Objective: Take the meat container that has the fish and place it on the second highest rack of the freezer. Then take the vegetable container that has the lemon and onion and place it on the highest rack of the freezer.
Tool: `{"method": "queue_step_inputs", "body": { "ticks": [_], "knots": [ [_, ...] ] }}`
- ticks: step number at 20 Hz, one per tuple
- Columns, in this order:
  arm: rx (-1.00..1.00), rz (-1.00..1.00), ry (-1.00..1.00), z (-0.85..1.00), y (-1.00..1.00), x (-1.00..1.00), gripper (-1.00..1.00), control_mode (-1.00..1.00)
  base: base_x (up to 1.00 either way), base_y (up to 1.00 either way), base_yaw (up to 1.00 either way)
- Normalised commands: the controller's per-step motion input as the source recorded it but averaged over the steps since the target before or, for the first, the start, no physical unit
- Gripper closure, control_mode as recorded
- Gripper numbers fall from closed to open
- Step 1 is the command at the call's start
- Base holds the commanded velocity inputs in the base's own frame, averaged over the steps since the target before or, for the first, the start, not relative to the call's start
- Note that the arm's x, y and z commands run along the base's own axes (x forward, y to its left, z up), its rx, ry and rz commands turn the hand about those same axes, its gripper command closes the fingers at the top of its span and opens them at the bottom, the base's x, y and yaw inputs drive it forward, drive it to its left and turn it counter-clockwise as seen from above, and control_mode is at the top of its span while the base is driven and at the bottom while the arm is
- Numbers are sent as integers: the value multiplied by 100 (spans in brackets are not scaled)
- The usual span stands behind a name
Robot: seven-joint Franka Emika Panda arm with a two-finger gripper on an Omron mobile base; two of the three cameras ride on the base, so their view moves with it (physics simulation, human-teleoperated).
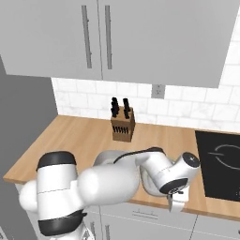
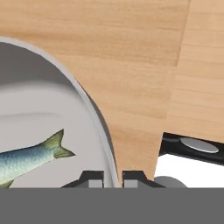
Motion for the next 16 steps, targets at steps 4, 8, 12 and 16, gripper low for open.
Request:
{"method": "queue_step_inputs", "body": {
  "ticks": [4, 8, 12, 16],
  "knots": [
    [0, -8, 0, 50, 0, -24, 100, -100, 0, 0, 0],
    [-3, -7, -4, 63, 0, -28, 100, -100, 0, 0, 0],
    [-1, -9, -17, 72, 2, -26, 100, -100, 0, 0, 0],
    [-2, -9, -21, 83, 29, -11, 100, -100, 0, 0, 0]
  ]
}}
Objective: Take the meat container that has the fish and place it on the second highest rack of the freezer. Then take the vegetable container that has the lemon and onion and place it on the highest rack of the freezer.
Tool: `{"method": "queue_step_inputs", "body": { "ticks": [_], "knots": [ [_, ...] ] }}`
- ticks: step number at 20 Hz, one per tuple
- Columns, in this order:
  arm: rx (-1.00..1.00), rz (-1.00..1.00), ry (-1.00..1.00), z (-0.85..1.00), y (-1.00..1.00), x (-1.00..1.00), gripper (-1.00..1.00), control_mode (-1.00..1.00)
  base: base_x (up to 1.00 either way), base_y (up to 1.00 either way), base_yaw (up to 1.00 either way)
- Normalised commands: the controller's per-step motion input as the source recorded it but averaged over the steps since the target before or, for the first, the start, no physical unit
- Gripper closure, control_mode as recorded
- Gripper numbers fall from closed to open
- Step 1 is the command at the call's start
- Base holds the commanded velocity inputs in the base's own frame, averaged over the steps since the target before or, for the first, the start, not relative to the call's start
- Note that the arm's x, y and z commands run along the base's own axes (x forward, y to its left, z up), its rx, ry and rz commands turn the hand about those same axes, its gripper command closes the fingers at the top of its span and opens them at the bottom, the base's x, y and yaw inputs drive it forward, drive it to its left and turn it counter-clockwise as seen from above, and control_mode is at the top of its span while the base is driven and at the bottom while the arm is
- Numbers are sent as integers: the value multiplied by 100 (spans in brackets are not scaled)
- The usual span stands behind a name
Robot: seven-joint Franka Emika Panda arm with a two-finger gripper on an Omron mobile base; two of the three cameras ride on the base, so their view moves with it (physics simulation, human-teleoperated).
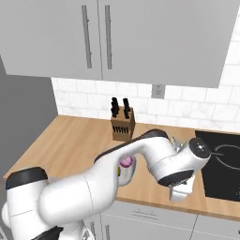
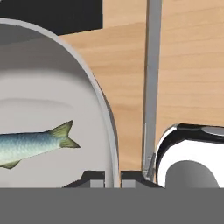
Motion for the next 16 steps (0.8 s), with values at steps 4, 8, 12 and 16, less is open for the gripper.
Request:
{"method": "queue_step_inputs", "body": {
  "ticks": [4, 8, 12, 16],
  "knots": [
    [0, -4, -11, 73, 91, 1, 100, -100, 0, 0, 0],
    [0, 0, -14, 65, 100, 0, 100, -100, 0, 0, 0],
    [0, 0, -9, 51, 100, 13, 100, -100, 0, 0, 0],
    [0, 7, -13, 36, 100, 4, 100, -100, 0, 0, 0]
  ]
}}
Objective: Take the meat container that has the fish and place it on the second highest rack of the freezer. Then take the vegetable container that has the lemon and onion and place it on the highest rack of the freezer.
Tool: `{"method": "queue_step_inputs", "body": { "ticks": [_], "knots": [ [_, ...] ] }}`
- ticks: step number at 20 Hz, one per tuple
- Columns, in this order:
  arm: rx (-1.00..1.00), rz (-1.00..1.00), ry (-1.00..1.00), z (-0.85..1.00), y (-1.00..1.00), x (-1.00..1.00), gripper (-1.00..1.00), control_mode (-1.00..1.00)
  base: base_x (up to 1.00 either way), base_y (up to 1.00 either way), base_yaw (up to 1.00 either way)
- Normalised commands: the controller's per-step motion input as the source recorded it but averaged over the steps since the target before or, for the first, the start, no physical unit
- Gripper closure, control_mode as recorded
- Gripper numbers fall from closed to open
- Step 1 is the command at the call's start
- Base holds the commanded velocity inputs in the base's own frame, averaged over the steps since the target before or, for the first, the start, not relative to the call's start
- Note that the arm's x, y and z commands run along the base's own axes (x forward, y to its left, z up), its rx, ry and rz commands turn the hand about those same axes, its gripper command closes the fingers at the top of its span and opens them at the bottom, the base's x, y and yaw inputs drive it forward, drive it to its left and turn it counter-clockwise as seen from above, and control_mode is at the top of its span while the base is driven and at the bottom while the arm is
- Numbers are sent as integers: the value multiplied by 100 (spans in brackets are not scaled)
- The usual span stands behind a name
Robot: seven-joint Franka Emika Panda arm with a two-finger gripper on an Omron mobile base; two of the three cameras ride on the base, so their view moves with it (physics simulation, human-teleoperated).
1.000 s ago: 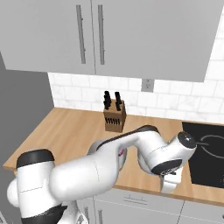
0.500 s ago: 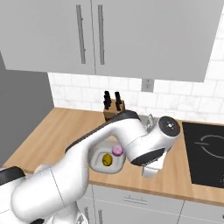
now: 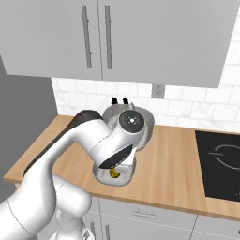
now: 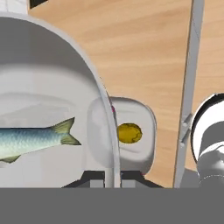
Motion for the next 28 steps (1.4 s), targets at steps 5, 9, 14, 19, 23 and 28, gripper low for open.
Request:
{"method": "queue_step_inputs", "body": {
  "ticks": [5, 9, 14, 19, 23, 28],
  "knots": [
    [-2, 7, -6, 33, 99, 0, 100, -100, 0, 0, 0],
    [-19, 5, 8, 20, 96, 0, 100, -100, 0, 0, 0],
    [-8, 1, 17, -8, 70, 0, 100, -100, 0, 0, 0],
    [0, -1, 0, -6, 16, -1, 100, -100, 0, 0, 0],
    [5, -2, 0, -22, 0, -4, 100, -100, 0, 0, 0],
    [1, -1, -3, -20, 0, -13, 100, -100, 0, 0, 0]
  ]
}}
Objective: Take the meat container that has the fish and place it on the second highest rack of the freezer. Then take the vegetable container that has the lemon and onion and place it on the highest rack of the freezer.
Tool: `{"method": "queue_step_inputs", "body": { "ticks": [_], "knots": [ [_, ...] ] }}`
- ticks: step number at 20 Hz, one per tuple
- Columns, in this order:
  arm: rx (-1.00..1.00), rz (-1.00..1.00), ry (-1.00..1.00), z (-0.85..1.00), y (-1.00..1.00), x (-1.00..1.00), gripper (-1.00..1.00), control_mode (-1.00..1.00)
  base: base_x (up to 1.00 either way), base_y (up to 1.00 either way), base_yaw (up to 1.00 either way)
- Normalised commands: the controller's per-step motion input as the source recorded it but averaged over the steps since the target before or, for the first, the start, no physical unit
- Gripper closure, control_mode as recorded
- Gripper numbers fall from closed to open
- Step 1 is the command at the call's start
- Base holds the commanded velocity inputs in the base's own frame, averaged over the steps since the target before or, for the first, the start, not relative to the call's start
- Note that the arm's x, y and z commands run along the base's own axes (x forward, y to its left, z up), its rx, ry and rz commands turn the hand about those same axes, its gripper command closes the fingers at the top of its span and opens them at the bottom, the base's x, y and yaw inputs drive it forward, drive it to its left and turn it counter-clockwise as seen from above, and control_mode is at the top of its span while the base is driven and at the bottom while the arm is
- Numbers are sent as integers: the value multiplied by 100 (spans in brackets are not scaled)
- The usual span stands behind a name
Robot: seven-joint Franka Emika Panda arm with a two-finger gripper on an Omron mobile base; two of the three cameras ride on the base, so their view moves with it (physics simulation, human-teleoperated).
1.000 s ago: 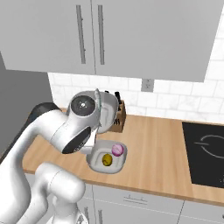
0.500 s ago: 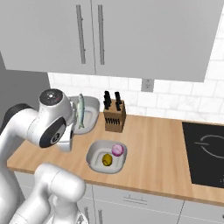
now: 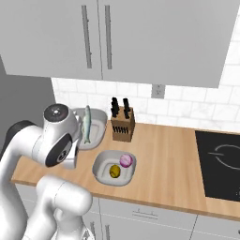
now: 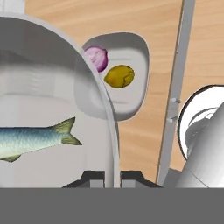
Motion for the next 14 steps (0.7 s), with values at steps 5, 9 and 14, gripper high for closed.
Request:
{"method": "queue_step_inputs", "body": {
  "ticks": [5, 9, 14],
  "knots": [
    [0, 0, -7, 0, 1, -44, 100, -100, 0, 0, 0],
    [0, -1, -9, 0, 3, -67, 100, -100, 0, 0, 0],
    [0, -1, -6, -11, 11, -36, 100, -100, 0, 0, 0]
  ]
}}
